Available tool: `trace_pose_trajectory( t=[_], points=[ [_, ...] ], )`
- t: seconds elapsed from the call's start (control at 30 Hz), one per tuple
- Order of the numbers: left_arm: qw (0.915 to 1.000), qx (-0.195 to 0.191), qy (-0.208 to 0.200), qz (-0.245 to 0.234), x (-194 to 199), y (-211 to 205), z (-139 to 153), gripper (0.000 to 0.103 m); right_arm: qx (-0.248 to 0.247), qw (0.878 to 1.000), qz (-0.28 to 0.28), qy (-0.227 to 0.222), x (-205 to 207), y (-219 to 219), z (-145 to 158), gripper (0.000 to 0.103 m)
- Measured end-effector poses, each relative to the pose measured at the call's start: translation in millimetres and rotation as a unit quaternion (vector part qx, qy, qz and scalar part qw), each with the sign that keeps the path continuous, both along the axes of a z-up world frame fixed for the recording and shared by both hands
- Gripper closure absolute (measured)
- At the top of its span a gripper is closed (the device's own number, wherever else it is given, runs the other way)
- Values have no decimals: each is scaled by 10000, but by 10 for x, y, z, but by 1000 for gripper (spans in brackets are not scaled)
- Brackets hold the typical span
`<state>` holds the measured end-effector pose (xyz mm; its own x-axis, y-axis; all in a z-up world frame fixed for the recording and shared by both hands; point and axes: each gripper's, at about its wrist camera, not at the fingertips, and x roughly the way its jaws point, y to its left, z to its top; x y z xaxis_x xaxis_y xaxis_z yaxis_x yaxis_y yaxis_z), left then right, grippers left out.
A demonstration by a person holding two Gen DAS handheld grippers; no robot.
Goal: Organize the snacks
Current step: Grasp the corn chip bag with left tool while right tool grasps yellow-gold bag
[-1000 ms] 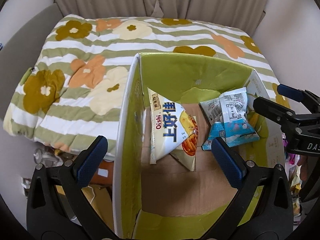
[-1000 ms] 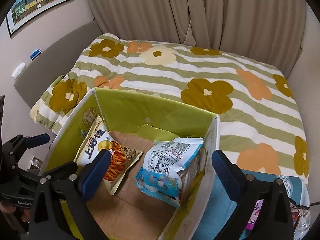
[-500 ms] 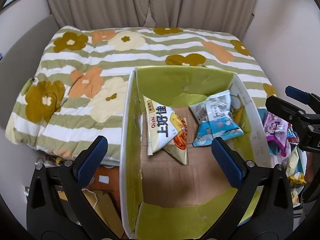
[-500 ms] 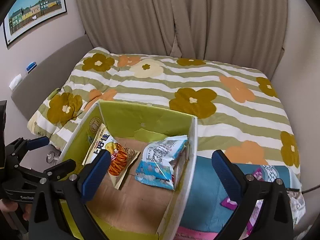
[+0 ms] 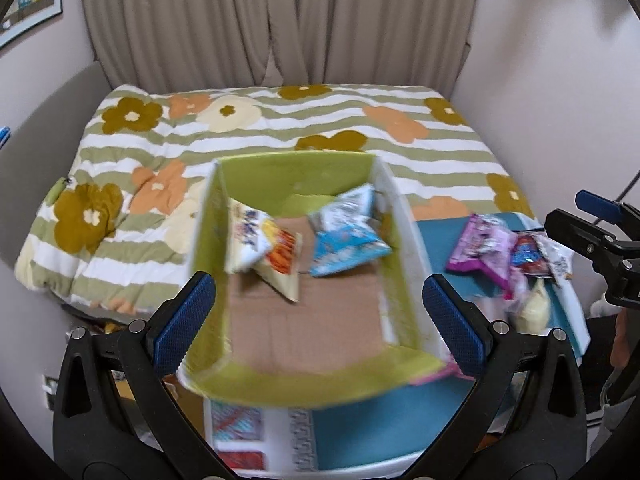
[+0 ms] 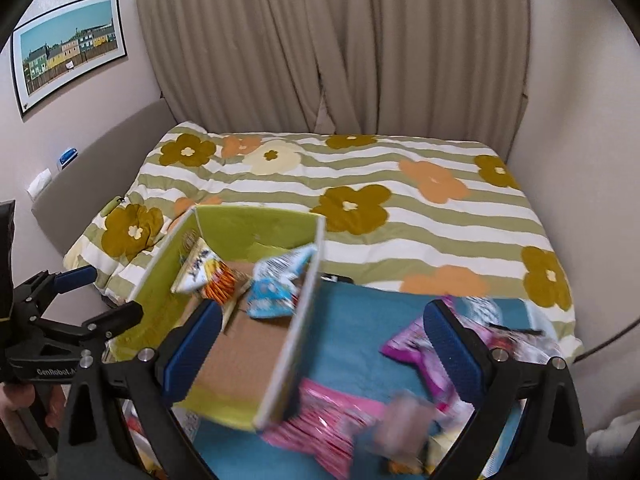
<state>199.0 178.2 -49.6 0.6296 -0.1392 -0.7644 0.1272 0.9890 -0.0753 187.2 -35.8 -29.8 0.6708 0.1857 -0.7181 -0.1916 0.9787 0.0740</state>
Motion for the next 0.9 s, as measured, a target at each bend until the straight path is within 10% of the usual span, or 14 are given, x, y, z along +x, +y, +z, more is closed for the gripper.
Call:
trace_pose_trajectory(
  t=[0.4,0.9],
  points=[
    [9978,-341,388,-421,-948,-1424,-245,0,-147,9994,-257,181,-946,-1421,-171,3],
    [9787,-469,1610,-1185,-1323,-2762,-1294,0,404,9956,-143,828,-1402,-2302,-1054,3]
  ],
)
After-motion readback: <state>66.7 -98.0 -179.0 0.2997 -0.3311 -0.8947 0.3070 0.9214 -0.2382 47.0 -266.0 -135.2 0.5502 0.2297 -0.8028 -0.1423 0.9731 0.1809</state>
